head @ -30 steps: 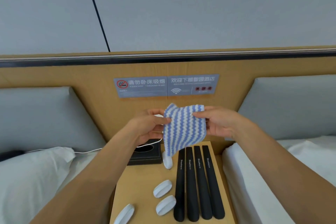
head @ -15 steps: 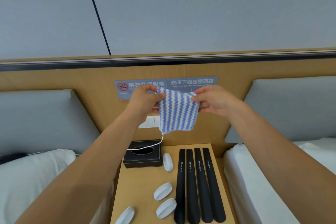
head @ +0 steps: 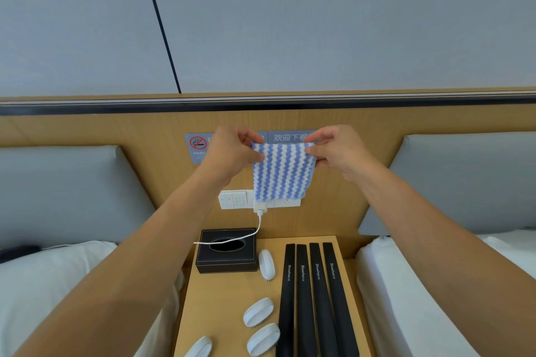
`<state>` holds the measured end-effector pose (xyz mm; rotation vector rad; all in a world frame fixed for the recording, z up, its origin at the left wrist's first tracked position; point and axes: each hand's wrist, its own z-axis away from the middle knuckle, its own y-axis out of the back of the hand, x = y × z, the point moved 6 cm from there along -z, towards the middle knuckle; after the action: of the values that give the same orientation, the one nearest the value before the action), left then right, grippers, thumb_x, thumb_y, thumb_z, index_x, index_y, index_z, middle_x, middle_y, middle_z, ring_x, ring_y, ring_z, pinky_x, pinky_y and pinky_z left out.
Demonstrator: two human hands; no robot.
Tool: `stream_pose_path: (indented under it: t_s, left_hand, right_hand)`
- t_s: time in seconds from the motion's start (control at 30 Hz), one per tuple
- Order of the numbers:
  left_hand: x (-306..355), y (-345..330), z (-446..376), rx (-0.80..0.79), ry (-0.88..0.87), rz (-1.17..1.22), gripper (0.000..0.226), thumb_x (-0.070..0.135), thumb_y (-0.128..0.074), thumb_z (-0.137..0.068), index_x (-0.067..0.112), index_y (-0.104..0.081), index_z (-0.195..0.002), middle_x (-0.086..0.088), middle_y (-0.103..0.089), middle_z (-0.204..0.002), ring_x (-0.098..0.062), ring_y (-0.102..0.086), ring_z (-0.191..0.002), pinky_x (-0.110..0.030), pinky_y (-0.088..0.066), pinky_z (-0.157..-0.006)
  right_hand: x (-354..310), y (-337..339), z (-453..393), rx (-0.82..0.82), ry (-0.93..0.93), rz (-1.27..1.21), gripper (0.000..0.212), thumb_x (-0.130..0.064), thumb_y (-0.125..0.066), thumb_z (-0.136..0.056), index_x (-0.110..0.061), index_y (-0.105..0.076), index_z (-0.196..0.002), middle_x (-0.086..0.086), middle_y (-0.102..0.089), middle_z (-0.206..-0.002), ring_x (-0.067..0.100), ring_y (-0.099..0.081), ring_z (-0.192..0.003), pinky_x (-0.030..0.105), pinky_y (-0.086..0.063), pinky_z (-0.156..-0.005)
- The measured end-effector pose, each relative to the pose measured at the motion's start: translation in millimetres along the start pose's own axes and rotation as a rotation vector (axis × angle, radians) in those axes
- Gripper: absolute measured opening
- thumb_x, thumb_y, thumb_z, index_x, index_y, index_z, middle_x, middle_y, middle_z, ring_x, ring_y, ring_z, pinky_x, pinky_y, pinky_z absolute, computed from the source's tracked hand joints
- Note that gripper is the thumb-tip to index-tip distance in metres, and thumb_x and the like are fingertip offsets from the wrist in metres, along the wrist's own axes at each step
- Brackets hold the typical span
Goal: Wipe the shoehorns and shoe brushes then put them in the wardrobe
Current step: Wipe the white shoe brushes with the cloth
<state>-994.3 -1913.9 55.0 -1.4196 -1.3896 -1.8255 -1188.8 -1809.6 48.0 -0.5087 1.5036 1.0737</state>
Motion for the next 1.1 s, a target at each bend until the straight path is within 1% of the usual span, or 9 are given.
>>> stream_pose_path:
  t_s: [0.1, 0.2, 0.27, 0.4, 0.53, 0.73, 0.83, 0.97, 1.1]
  left_hand:
    - [1, 1, -1, 0.041, -0.025, -0.052, 0.021, 0.001, -0.083, -0.071, 0.017, -0.071, -0.079, -0.015, -0.07, -0.089, -0.021, -0.067, -0.074, -0.039, -0.061, -0.07]
    - [7, 2, -1, 0.056, -0.078, -0.125, 0.019, 0.006, -0.082, -0.073, 0.018, -0.069, -0.076, -0.008, -0.068, -0.082, -0.014, -0.062, -0.068, -0.025, -0.054, -0.057]
    - [10, 3, -2, 0.072, -0.102, -0.165, 0.017, 0.009, -0.081, -0.075, 0.019, -0.068, -0.075, -0.005, -0.068, -0.08, -0.015, -0.063, -0.071, -0.02, -0.047, -0.055]
    - [12, 7, -3, 0.065, -0.129, -0.168, 0.011, 0.013, -0.08, -0.078, 0.016, -0.07, -0.082, -0.002, -0.068, -0.082, -0.014, -0.066, -0.076, -0.024, -0.052, -0.059]
    - [13, 9, -2, 0.041, -0.193, -0.218, 0.011, 0.018, -0.08, -0.078, 0.015, -0.07, -0.084, 0.006, -0.064, -0.077, -0.006, -0.056, -0.068, -0.021, -0.041, -0.058]
    - [2, 16, -1, -0.023, -0.173, -0.168, 0.017, 0.01, -0.08, -0.076, 0.014, -0.065, -0.082, -0.009, -0.07, -0.083, -0.023, -0.067, -0.079, -0.042, -0.057, -0.075]
    - [-9, 19, 0, -0.061, -0.135, -0.112, 0.018, 0.005, -0.078, -0.078, 0.013, -0.063, -0.082, -0.014, -0.072, -0.084, -0.03, -0.07, -0.082, -0.05, -0.058, -0.079]
    - [-27, 22, 6, -0.081, -0.13, -0.096, 0.017, -0.003, -0.074, -0.078, 0.008, -0.062, -0.082, -0.013, -0.072, -0.08, -0.028, -0.071, -0.079, -0.047, -0.06, -0.077]
    - [-62, 26, 14, -0.099, -0.058, -0.07, 0.018, -0.008, -0.07, -0.079, 0.008, -0.063, -0.084, -0.012, -0.072, -0.081, -0.025, -0.072, -0.079, -0.039, -0.062, -0.073]
  right_hand:
    - [-2, 1, -1, 0.023, 0.017, 0.001, 0.016, 0.003, -0.072, -0.086, -0.008, -0.07, -0.098, 0.016, -0.068, -0.106, 0.025, -0.071, -0.092, 0.03, -0.06, -0.073]
    - [-4, 3, -1, 0.037, 0.012, -0.008, 0.016, 0.002, -0.072, -0.086, -0.007, -0.071, -0.099, 0.013, -0.069, -0.104, 0.023, -0.071, -0.094, 0.033, -0.061, -0.078]
    - [-6, 3, -1, 0.035, 0.026, -0.007, 0.019, 0.001, -0.074, -0.085, -0.007, -0.072, -0.101, 0.011, -0.071, -0.102, 0.023, -0.072, -0.094, 0.034, -0.061, -0.08]
    - [-10, 2, 1, 0.024, 0.103, 0.121, 0.038, 0.0, -0.084, -0.075, -0.008, -0.072, -0.11, 0.009, -0.073, -0.099, 0.022, -0.071, -0.092, 0.036, -0.06, -0.083]
    - [-11, -1, 1, 0.047, 0.159, 0.252, 0.036, -0.005, -0.085, -0.075, -0.011, -0.072, -0.108, 0.002, -0.074, -0.095, 0.016, -0.071, -0.089, 0.038, -0.059, -0.086]
    - [-15, -2, 3, 0.06, 0.267, 0.31, 0.011, -0.02, -0.08, -0.082, -0.022, -0.074, -0.09, -0.004, -0.072, -0.092, 0.014, -0.067, -0.087, 0.031, -0.056, -0.076]
    - [-10, -9, 4, 0.002, 0.267, 0.289, 0.01, -0.017, -0.078, -0.085, -0.021, -0.069, -0.087, 0.001, -0.072, -0.094, 0.018, -0.069, -0.09, 0.037, -0.059, -0.078]
    - [6, -30, 10, -0.125, 0.208, 0.174, 0.017, -0.003, -0.071, -0.089, -0.015, -0.06, -0.086, 0.005, -0.075, -0.089, 0.023, -0.074, -0.09, 0.037, -0.063, -0.074]
    - [26, -55, 18, -0.184, 0.191, 0.176, 0.022, 0.003, -0.075, -0.083, -0.013, -0.059, -0.083, 0.011, -0.074, -0.085, 0.027, -0.073, -0.087, 0.039, -0.061, -0.075]
